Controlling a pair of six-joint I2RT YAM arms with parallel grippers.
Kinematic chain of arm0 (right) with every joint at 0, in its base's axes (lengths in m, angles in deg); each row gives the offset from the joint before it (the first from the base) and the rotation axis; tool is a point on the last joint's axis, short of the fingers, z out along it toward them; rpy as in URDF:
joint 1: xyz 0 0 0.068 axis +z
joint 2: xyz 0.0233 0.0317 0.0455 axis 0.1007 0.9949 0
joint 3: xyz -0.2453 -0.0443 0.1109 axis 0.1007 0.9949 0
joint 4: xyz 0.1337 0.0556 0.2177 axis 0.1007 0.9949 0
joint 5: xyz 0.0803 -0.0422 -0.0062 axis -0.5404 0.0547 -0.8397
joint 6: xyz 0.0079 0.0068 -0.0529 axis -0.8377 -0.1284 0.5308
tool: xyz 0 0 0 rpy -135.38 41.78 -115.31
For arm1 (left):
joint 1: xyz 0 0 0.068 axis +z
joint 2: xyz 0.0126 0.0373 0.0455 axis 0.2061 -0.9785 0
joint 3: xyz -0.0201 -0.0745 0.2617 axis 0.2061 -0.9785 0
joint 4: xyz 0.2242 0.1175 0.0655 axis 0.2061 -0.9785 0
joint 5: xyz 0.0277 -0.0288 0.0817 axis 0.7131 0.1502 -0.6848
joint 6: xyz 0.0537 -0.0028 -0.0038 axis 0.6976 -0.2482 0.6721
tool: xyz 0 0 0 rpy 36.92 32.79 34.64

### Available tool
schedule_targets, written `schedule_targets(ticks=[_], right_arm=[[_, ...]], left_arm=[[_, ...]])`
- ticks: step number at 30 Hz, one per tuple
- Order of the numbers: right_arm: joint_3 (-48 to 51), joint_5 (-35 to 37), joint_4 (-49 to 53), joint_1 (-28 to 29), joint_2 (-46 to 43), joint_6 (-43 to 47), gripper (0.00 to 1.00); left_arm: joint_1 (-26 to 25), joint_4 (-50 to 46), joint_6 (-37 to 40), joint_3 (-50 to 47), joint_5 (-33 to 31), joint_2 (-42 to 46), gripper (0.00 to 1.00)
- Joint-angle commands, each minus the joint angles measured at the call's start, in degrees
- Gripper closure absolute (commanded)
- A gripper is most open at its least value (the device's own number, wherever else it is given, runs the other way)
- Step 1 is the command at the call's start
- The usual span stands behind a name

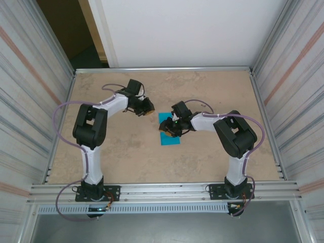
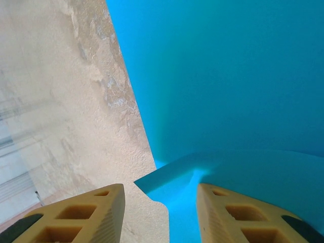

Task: Fold a paper plane with a square sheet of paper (pick it up from the middle)
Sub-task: Fold the triangle a second time at the center of the table.

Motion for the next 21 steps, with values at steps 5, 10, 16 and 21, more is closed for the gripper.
schedule_targets(ticks=[5, 10, 16, 21], right_arm=[[0.68, 2.82, 4.51, 0.26, 1.31, 0.84, 0.63], [0.94, 3.08, 4.77, 0.26, 1.45, 1.07, 0.62], [0.97, 3.35, 5.08, 0.10, 1.66, 1.12, 0.72], [0.95, 3.20, 5.48, 0.15, 2.41, 1.12, 0.84]], left_arm=[[-1.33, 8.59, -2.33, -11.71, 6.07, 10.05, 0.84], [-2.78, 10.77, -3.39, -16.47, 7.04, 13.00, 0.84], [-4.55, 11.27, -3.72, -18.96, 7.21, 13.52, 0.85], [-6.06, 11.99, -3.87, -19.58, 7.51, 12.95, 0.85]])
